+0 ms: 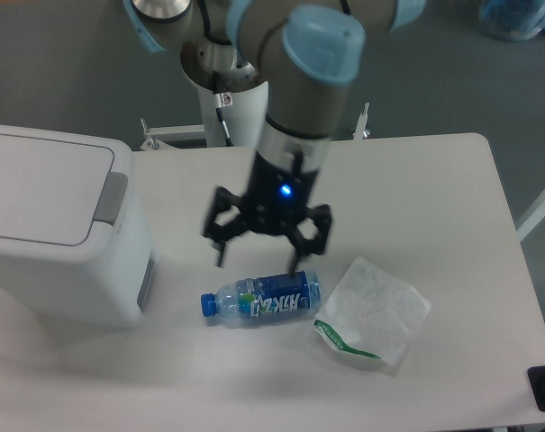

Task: Open the trash can
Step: 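Position the open gripper over the lid edge of the trash can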

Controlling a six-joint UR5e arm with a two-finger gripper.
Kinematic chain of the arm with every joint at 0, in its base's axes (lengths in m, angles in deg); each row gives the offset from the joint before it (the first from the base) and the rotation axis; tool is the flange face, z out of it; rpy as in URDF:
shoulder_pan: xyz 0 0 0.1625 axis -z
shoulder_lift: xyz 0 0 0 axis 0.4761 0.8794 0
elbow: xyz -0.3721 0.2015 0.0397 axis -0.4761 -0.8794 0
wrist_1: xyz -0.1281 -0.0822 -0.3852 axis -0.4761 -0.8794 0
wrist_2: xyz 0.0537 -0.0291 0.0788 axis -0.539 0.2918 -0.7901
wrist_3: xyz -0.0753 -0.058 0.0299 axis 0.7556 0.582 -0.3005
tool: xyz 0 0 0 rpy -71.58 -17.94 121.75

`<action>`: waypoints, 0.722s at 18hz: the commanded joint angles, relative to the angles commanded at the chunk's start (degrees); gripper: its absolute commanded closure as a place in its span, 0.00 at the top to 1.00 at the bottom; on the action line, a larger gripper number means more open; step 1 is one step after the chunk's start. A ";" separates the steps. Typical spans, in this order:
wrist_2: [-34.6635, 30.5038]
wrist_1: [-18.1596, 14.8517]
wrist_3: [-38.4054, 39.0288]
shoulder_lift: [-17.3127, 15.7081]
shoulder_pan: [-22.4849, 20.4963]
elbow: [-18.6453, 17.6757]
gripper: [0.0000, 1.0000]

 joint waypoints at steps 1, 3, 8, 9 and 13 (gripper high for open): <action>0.09 -0.09 0.00 -1.58 0.09 -1.58 1.00; 0.88 -0.09 0.00 -4.66 0.35 -5.01 1.00; 1.67 0.44 2.89 -7.58 2.72 -8.98 1.00; 1.50 0.61 4.21 -6.62 3.77 -8.63 1.00; 1.50 0.70 7.12 -4.41 5.54 -7.57 1.00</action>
